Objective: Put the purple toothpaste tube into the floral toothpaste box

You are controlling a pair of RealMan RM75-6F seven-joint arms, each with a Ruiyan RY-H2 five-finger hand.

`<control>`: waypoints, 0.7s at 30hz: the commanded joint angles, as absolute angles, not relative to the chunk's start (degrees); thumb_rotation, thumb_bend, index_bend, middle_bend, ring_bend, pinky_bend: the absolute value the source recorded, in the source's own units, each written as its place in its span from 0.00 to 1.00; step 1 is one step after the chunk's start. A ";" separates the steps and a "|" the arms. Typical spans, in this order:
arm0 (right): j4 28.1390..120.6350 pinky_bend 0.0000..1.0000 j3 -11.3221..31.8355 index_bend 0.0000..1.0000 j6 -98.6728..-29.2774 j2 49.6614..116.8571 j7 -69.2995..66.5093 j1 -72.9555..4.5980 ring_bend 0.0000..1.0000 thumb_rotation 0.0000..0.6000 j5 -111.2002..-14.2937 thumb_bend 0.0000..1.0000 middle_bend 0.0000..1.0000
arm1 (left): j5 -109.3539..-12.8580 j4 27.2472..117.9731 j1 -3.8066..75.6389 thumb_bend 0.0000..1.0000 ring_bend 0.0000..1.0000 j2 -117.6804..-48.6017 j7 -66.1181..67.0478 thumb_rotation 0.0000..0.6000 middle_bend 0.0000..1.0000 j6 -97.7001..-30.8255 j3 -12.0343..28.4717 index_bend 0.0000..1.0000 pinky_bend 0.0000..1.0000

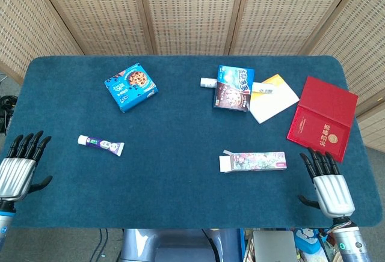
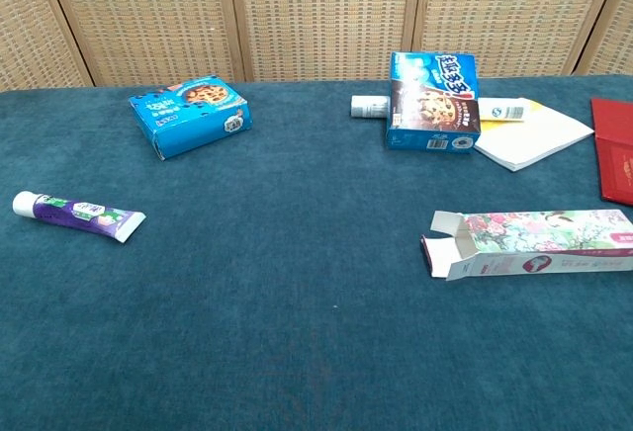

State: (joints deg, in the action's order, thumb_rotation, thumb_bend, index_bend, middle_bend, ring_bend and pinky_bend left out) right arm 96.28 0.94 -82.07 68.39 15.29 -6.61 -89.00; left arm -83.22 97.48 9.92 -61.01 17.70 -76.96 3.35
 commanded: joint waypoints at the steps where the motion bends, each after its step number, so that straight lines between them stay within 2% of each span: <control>1: 96.20 0.00 0.92 0.00 -81.97 68.52 15.41 -6.67 0.00 1.00 -89.03 0.12 0.00 | -79.62 97.79 13.35 0.23 0.00 -58.95 19.15 1.00 0.00 -71.94 5.38 0.00 0.00; 8: 96.13 0.00 1.03 0.00 -81.62 68.74 15.59 -6.76 0.00 1.00 -88.58 0.12 0.00 | -72.71 94.76 19.79 0.23 0.00 -60.14 21.00 1.00 0.00 -61.74 7.86 0.00 0.00; 21: 95.96 0.00 1.20 0.00 -80.95 69.10 15.79 -6.91 0.00 1.00 -87.57 0.12 0.00 | -60.83 87.14 28.18 0.22 0.00 -67.34 27.20 1.00 0.00 -50.76 8.32 0.01 0.03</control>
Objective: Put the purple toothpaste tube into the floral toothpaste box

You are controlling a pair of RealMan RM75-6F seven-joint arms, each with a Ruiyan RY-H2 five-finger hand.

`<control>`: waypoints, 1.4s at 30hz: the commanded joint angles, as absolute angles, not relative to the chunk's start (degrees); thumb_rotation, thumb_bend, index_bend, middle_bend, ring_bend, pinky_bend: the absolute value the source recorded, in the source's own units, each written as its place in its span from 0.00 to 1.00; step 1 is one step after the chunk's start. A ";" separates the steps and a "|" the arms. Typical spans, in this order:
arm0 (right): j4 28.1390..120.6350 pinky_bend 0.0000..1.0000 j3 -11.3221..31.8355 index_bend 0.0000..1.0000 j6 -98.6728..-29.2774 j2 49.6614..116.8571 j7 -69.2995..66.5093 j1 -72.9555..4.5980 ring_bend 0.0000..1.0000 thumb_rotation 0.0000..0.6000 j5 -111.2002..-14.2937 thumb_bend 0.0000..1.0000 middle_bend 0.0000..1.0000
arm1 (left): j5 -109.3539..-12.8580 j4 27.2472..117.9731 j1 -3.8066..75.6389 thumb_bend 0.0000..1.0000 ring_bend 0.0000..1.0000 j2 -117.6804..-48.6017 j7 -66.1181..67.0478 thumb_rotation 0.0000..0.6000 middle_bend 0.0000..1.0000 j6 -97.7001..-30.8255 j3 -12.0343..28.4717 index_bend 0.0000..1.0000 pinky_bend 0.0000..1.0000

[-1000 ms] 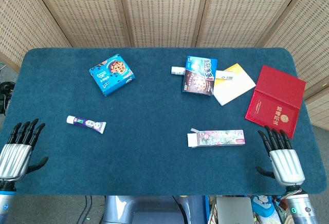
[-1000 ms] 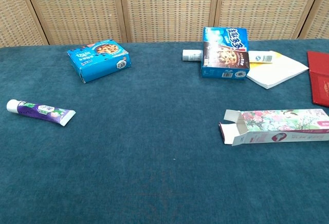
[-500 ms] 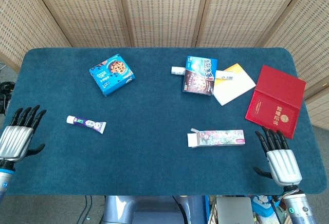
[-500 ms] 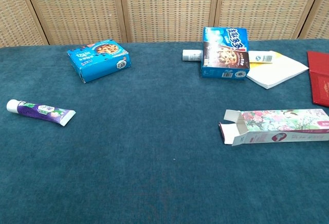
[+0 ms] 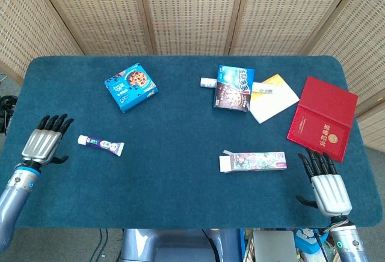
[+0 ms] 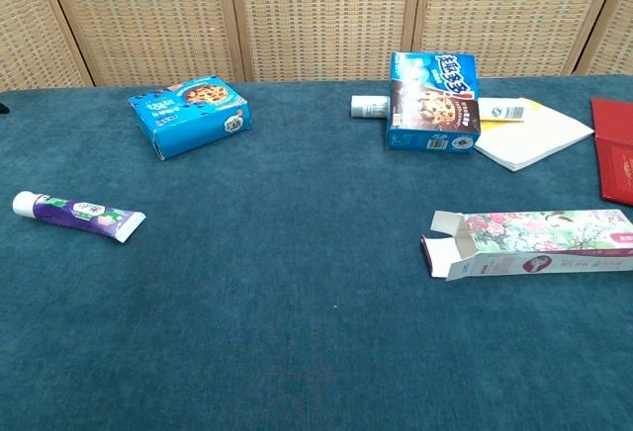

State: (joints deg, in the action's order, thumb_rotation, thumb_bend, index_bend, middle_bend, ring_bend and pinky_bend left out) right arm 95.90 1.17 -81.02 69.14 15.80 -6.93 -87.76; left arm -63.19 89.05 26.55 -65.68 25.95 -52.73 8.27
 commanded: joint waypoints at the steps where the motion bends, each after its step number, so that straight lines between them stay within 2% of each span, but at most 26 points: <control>1: 95.98 0.00 1.24 0.00 -80.95 69.09 15.78 -6.91 0.00 1.00 -87.50 0.12 0.00 | -59.99 86.46 28.66 0.22 0.00 -67.85 27.55 1.00 0.00 -50.10 8.28 0.02 0.04; 8: 95.70 0.00 1.52 0.00 -81.18 69.18 15.47 -6.90 0.00 1.00 -87.24 0.12 0.00 | -56.74 82.86 31.42 0.23 0.00 -71.04 30.55 1.00 0.02 -48.36 7.17 0.11 0.09; 12: 95.59 0.00 1.54 0.00 -81.14 69.28 15.48 -6.96 0.00 1.00 -87.25 0.12 0.00 | -55.70 81.71 32.74 0.23 0.00 -72.13 32.15 1.00 0.04 -48.19 6.71 0.13 0.10; 20: 95.41 0.00 1.60 0.00 -81.17 69.33 15.24 -6.94 0.00 1.00 -87.10 0.12 0.00 | -52.29 79.63 35.31 0.23 0.06 -74.94 34.39 1.00 0.10 -46.94 5.98 0.21 0.14; 42: 94.68 0.00 1.87 0.00 -81.25 69.48 15.17 -6.90 0.00 1.00 -86.42 0.12 0.00 | -45.38 73.32 40.52 0.23 0.09 -80.88 38.26 1.00 0.15 -45.43 3.74 0.28 0.17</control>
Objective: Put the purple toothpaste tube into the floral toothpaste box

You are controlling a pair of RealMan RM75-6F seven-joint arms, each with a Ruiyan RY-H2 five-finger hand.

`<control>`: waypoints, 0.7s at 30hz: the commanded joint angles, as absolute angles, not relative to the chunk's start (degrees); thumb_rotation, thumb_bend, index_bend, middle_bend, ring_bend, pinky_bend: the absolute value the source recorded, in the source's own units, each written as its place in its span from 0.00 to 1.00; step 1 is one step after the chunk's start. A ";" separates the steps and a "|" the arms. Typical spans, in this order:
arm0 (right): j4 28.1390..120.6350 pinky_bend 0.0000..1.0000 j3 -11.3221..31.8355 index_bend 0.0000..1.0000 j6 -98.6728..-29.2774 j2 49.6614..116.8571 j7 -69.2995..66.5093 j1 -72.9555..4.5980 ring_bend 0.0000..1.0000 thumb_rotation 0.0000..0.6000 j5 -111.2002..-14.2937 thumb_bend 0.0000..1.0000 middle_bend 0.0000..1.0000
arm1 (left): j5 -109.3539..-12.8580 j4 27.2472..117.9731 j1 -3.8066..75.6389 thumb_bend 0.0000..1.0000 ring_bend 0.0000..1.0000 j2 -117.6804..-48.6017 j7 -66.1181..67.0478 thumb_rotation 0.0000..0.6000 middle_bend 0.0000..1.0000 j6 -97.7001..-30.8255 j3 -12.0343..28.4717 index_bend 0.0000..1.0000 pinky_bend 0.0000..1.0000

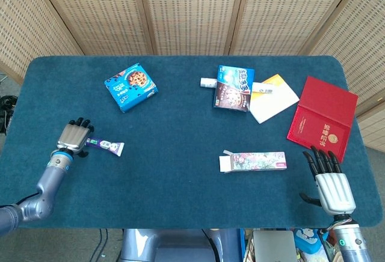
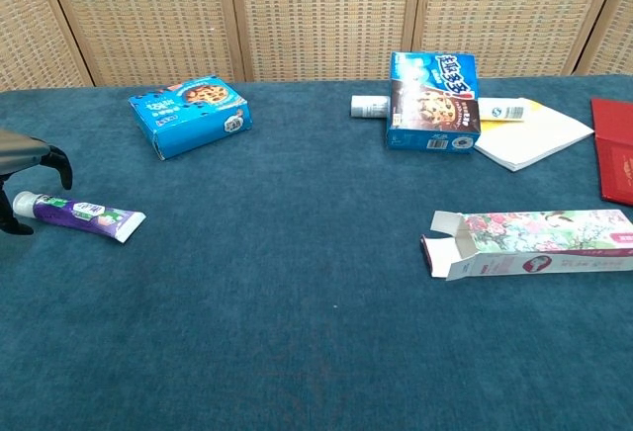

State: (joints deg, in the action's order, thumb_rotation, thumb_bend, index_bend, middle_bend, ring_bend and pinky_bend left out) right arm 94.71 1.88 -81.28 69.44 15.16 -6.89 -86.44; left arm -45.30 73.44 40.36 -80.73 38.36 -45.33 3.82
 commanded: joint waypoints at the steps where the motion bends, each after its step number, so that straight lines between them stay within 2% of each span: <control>1: 94.63 0.00 1.89 0.00 -81.23 69.51 15.18 -6.92 0.00 1.00 -86.39 0.12 0.00 | -45.42 73.22 40.65 0.23 0.10 -81.00 38.23 1.00 0.16 -45.48 3.66 0.29 0.17; 15: 94.49 0.00 1.99 0.00 -81.56 69.61 15.07 -6.82 0.00 1.00 -86.33 0.12 0.00 | -45.85 71.81 41.15 0.23 0.19 -82.67 37.26 1.00 0.27 -46.16 2.44 0.43 0.24; 21: 94.36 0.00 1.96 0.00 -81.49 69.68 15.24 -6.82 0.00 1.00 -86.26 0.12 0.00 | -46.94 70.91 41.12 0.23 0.27 -83.68 36.18 1.00 0.36 -47.12 2.44 0.53 0.30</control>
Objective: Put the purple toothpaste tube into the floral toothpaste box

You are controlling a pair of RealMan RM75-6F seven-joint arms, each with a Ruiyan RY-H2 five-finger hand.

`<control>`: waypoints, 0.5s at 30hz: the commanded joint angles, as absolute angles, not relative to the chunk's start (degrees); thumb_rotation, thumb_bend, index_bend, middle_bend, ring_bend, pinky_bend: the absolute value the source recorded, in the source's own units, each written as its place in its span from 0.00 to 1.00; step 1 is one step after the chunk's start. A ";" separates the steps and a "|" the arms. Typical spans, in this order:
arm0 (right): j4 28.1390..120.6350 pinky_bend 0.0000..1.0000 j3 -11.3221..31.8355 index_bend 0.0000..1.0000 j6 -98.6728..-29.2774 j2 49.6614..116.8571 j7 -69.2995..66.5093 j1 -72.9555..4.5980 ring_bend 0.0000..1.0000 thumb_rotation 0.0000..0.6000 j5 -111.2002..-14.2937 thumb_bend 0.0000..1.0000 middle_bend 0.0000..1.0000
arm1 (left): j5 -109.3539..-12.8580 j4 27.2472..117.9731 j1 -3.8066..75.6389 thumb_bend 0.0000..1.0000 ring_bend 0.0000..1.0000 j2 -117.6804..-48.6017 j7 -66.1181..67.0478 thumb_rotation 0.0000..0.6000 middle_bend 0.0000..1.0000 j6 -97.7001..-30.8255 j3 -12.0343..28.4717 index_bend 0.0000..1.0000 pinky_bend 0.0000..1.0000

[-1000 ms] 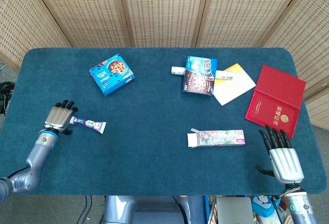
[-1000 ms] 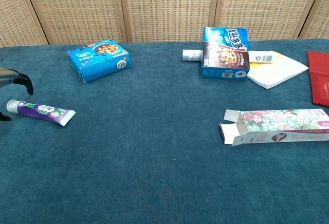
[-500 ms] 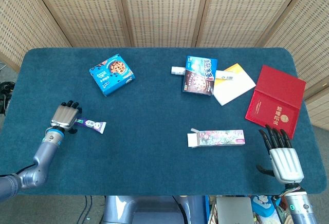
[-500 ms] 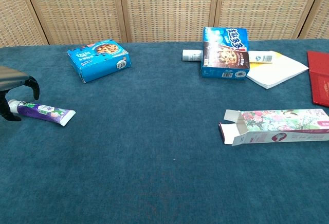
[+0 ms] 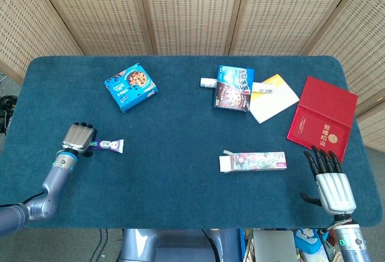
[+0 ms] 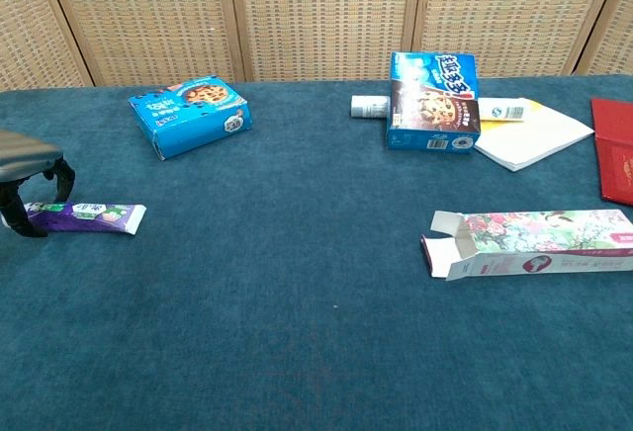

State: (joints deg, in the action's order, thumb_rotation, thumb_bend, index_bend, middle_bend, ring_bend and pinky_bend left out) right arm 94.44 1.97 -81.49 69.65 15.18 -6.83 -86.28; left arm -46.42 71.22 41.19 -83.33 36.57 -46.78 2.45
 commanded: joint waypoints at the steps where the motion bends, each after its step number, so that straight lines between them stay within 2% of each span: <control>1: 94.32 0.00 1.95 0.00 -81.49 69.71 15.25 -6.82 0.00 1.00 -86.26 0.12 0.00 | -47.23 70.66 41.09 0.23 0.28 -83.85 36.12 1.00 0.38 -47.25 2.32 0.56 0.31; 11: 94.35 0.00 2.08 0.00 -81.71 69.65 15.09 -6.72 0.00 1.00 -86.11 0.12 0.00 | -50.64 67.68 40.26 0.27 0.42 -86.54 34.09 1.00 0.55 -48.93 1.82 0.77 0.40; 15: 94.44 0.00 2.06 0.00 -81.77 69.57 14.98 -6.68 0.00 1.00 -86.12 0.12 0.00 | -53.00 66.38 39.67 0.29 0.46 -87.79 32.05 1.00 0.60 -50.60 2.17 0.81 0.43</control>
